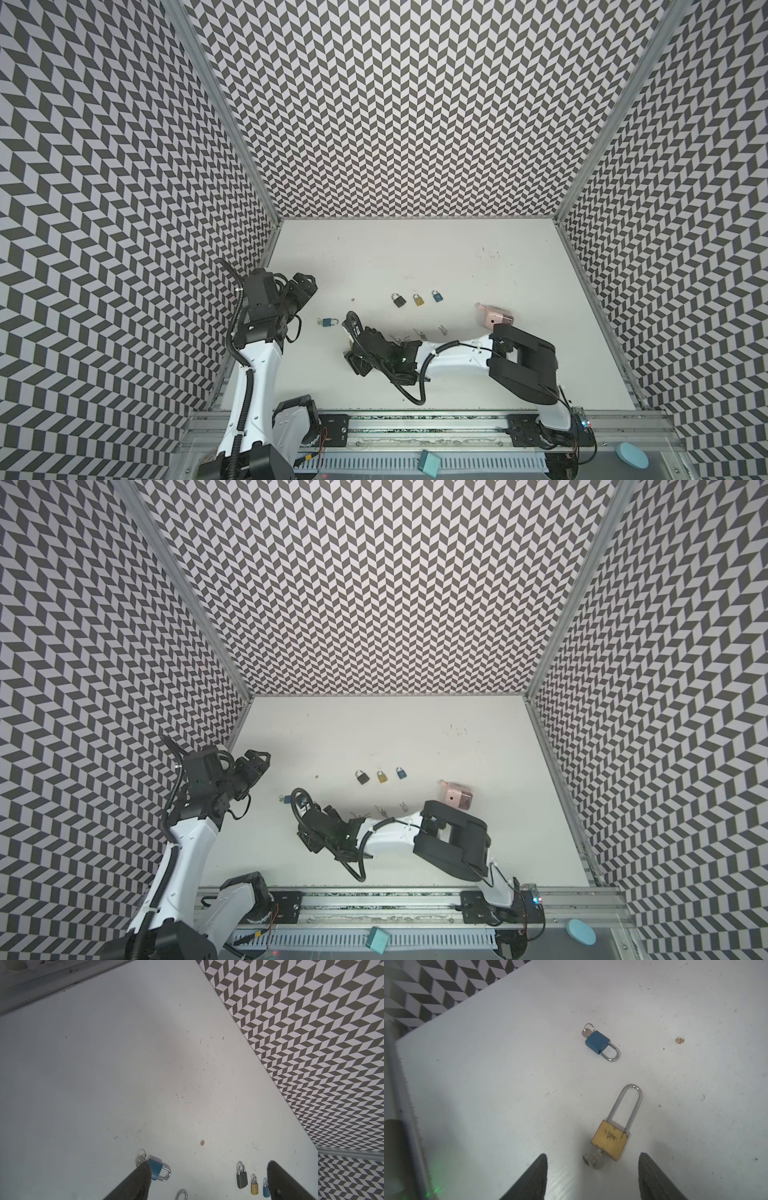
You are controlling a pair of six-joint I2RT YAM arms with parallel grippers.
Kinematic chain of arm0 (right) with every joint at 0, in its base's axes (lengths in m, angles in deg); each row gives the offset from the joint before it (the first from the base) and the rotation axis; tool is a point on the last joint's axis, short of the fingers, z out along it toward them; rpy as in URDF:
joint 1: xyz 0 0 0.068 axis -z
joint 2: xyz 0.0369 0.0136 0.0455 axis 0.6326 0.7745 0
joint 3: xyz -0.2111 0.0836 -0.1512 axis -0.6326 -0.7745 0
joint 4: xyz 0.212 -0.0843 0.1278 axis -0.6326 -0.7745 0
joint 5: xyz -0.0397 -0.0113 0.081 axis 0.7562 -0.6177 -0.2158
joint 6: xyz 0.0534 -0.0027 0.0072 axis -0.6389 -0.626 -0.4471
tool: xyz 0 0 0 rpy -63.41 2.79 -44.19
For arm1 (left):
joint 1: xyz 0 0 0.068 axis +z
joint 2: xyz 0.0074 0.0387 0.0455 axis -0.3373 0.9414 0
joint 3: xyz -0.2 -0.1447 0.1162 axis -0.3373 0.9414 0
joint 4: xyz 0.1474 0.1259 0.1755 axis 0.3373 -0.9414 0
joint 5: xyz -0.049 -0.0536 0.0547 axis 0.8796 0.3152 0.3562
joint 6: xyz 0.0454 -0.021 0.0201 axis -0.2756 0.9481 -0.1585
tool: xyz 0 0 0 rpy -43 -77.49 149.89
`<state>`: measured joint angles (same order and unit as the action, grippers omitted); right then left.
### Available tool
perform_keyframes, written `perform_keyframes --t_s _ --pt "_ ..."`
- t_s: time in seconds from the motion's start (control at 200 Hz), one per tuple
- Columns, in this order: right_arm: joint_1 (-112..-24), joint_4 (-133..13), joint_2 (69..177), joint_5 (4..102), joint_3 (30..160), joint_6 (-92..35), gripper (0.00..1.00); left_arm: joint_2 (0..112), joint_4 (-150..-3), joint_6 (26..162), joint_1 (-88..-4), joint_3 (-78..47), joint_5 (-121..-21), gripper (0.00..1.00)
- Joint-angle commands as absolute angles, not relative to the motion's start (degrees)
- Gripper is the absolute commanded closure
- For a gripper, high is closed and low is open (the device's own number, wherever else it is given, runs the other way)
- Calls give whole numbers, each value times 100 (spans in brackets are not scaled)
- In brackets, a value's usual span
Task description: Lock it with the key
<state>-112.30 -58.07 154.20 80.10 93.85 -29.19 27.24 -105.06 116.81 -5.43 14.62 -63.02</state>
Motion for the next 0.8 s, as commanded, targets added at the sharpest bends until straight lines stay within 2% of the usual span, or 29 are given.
perform_keyframes --t_s 0.0,0.335,0.571,0.791 --pt "-11152 -6087 15712 8446 9683 -2944 33 2662 -10527 11587 -526 1538 -6121 13" --pt "-10992 -6418 16093 8320 10011 -2730 39 2602 -10482 11587 -525 1568 -6072 14" --pt "-10973 -6382 16045 8209 9812 -2657 55 2564 -10480 11588 -528 1594 -6099 14" --pt "-10938 -6252 16027 7996 9753 -2502 60 2558 -10437 11554 -523 1599 -6012 14"
